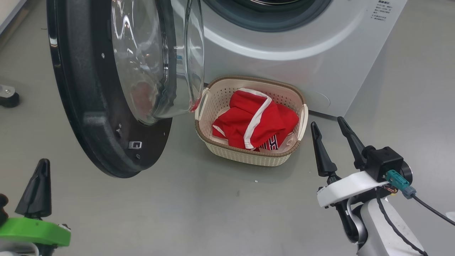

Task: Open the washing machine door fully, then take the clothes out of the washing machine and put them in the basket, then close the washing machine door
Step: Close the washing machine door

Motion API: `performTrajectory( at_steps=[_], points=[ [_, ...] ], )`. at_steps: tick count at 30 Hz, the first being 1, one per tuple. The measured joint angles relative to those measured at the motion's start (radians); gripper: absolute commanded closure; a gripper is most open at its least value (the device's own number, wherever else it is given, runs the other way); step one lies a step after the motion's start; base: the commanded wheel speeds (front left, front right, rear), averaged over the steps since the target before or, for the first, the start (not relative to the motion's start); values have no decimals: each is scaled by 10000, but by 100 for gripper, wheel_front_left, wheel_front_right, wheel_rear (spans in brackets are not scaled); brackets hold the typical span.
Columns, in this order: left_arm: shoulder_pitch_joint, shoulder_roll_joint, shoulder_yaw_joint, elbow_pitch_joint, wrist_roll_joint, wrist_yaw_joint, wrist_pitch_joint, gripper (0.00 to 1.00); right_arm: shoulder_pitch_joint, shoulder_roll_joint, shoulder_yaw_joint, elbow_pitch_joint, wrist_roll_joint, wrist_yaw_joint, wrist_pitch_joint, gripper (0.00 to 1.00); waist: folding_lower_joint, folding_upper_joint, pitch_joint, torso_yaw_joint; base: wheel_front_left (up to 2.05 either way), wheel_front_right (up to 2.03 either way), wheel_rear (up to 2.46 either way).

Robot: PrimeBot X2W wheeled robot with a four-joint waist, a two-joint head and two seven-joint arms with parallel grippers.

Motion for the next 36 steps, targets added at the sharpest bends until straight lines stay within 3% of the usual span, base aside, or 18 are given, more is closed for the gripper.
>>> performTrajectory(
  at_steps=[11,15,26,27,31,36],
  points=[
    [-272,516,-311,-157,-199,0,10,100,4,8,2,12,-31,0,0,0,0,0,34,-7,0,0,0],
    [-340,431,-255,-109,-1271,0,299,100,4,29,6,23,-31,0,0,0,0,0,28,-25,0,0,0],
    [-1274,-821,1174,-282,-6598,0,2008,100,4,44,33,77,-31,0,0,0,0,0,-15,-65,0,0,0],
    [-1439,-1028,1576,-274,-7639,0,2460,100,4,46,44,84,-31,0,0,0,0,0,-18,-74,0,0,0],
    [-1668,-1457,2230,-167,-9626,27,3402,100,4,50,92,90,-31,2,0,0,0,0,-17,-106,0,0,0],
    [-2021,-1580,2792,-92,-11273,665,4420,100,4,63,94,92,-29,2,0,0,0,0,0,-154,0,0,0]
  ],
)
